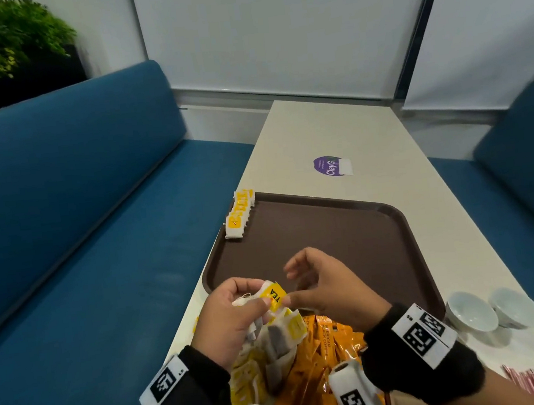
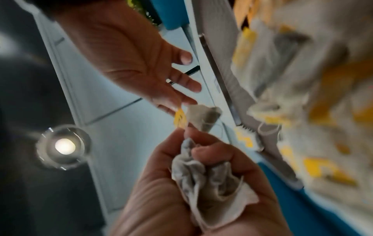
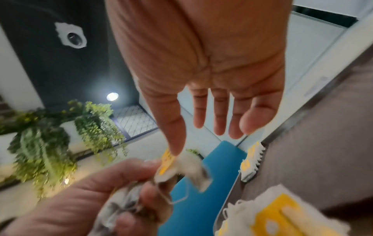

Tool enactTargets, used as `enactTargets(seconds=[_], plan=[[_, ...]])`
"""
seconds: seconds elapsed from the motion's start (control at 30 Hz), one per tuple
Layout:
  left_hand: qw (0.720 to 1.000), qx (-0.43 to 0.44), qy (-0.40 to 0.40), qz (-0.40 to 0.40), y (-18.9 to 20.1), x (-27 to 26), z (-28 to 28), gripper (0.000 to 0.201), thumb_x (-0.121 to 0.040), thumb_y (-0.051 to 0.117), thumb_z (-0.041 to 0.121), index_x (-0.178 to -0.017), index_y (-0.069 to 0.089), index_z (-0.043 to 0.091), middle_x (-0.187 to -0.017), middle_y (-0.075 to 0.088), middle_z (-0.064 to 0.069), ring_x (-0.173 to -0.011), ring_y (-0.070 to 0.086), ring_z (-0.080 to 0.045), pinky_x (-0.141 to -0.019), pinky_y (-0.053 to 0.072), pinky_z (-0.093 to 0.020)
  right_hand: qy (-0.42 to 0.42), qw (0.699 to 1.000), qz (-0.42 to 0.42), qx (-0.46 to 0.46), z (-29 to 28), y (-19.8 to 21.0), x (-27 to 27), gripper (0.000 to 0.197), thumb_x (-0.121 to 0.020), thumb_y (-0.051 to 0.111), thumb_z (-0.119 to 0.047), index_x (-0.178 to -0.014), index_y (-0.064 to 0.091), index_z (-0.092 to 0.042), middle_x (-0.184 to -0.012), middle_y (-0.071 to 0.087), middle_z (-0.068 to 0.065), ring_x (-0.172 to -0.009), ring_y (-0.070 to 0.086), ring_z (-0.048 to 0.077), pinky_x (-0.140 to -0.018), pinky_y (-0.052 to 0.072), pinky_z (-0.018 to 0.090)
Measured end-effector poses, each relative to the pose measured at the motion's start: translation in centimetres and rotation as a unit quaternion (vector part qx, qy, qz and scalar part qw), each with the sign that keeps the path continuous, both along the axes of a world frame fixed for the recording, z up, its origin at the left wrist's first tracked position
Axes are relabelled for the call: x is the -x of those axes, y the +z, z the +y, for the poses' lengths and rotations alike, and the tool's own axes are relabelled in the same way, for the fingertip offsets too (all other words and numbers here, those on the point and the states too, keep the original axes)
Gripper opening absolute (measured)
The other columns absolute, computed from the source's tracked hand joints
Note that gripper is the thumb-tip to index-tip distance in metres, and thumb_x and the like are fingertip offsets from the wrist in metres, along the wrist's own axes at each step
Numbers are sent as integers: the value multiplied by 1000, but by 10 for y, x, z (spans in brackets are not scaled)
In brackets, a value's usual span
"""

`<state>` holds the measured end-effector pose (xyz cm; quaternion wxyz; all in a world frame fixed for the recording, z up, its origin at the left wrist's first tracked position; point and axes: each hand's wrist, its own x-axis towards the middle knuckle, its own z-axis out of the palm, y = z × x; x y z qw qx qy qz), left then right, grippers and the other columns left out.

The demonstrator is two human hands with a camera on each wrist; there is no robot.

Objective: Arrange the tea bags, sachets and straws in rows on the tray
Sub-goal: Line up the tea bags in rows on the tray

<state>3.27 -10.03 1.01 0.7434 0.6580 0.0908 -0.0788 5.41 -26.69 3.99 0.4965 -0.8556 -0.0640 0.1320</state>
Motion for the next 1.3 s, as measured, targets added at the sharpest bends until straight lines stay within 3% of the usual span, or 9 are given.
enactTargets(seconds=[0.13, 0.37, 0.47, 0.57, 0.67, 0.83, 0.97, 1.1, 1.3], plan=[[988, -132, -55, -64, 12, 0, 8, 13, -76, 71, -2, -78, 66, 10, -75, 64, -3, -41, 49, -4, -40, 37, -16, 110, 986, -82, 91, 2, 11, -3, 62, -73, 78, -13, -123, 50, -34, -116, 52, -18, -99, 49, -5, -80, 43, 9], [951, -261, -77, -150, 25, -5, 23, 24, -71, 70, -3, -77, 64, 20, -72, 62, 9, -69, 56, 6, -65, 41, -8, 181, 974, -77, 109, 21, 13, -16, 38, -72, 79, -11, -106, 63, -20, -78, 59, -13, -62, 51, -8, -58, 40, 9], [969, -207, -51, -121, 22, -10, 30, 19, -76, 69, -3, -78, 63, 16, -73, 61, 7, -56, 53, 3, -57, 42, -13, 175, 975, -59, 122, 29, 12, -24, 14, -77, 75, -12, -87, 67, -17, -69, 60, -12, -55, 53, -7, -54, 41, 7], [992, -117, -7, -45, 13, -16, 41, 10, -81, 66, 1, -80, 61, 10, -73, 60, 0, -43, 48, -6, -41, 36, -20, 100, 989, -53, 96, 36, 9, -41, 22, -81, 71, -9, -70, 59, -23, -67, 59, -8, -58, 53, 1, -56, 44, 12], [998, -61, 12, 16, 0, -21, 52, 8, -83, 63, 3, -77, 60, 8, -71, 56, -16, -42, 44, -12, -36, 30, -18, 14, 999, -7, 47, 45, 8, -72, 21, -88, 63, -7, -71, 54, -17, -67, 60, 4, -51, 53, 8, -40, 36, 13], [996, 34, 21, 85, -16, -23, 59, 7, -84, 60, -1, -78, 59, 3, -65, 59, -9, -36, 45, -7, -33, 33, -17, -45, 995, 70, 48, 66, -4, -141, 26, -94, 51, -6, -70, 46, -14, -65, 54, 6, -47, 57, 9, -31, 27, 12], [992, 64, 24, 103, -28, -24, 66, 9, -87, 57, 5, -79, 58, 3, -68, 61, -9, -48, 47, -14, -40, 36, -20, -66, 988, 102, 95, 79, -27, -182, 25, -90, 57, -10, -69, 47, -19, -71, 53, -1, -34, 54, 0, -37, 44, 11], [990, 79, 22, 117, -29, -26, 72, 13, -88, 57, 5, -76, 57, 3, -67, 62, -9, -45, 47, -15, -35, 36, -19, -91, 982, 152, 70, 89, -48, -202, 22, -87, 61, -7, -71, 49, -17, -77, 55, 1, -58, 59, 9, -55, 53, 16], [994, 34, 23, 101, -32, -29, 82, 12, -86, 59, 5, -74, 61, 5, -68, 65, -7, -55, 51, -14, -52, 34, -27, -112, 977, 172, 61, 97, -61, -210, 21, -86, 61, -7, -72, 48, -16, -77, 55, 2, -63, 56, 11, -41, 46, 14]])
